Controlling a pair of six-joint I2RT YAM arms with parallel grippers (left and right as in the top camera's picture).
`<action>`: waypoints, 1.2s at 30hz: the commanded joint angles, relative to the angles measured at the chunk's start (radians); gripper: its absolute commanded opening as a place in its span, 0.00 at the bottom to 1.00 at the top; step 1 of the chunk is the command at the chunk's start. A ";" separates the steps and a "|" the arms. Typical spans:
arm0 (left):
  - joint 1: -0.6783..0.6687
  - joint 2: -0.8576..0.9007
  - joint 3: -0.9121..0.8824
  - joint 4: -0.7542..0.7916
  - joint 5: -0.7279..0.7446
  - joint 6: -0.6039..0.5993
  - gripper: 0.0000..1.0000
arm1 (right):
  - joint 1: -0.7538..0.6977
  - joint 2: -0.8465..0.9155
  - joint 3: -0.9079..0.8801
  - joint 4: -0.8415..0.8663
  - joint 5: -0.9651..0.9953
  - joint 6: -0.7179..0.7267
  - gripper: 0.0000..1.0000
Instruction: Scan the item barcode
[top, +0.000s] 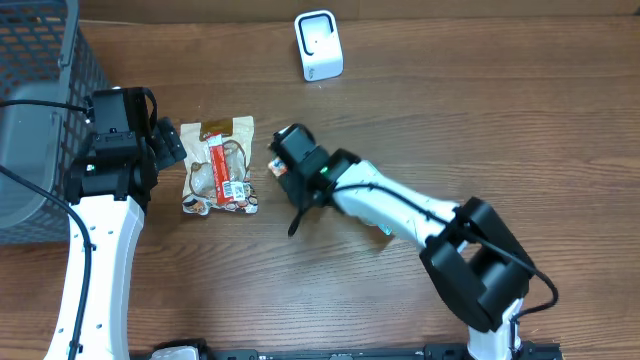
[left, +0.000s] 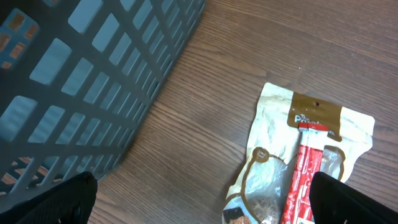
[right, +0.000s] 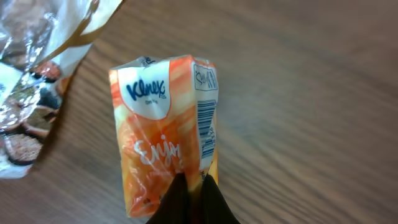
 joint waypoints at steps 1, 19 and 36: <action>-0.003 0.005 0.012 0.001 -0.017 0.001 1.00 | 0.105 -0.025 0.010 0.001 0.425 -0.005 0.04; -0.003 0.005 0.012 0.001 -0.017 0.001 1.00 | 0.206 0.188 0.010 0.023 0.774 -0.161 0.12; -0.003 0.005 0.012 0.001 -0.017 0.001 1.00 | 0.206 0.188 0.010 0.024 0.718 -0.161 0.47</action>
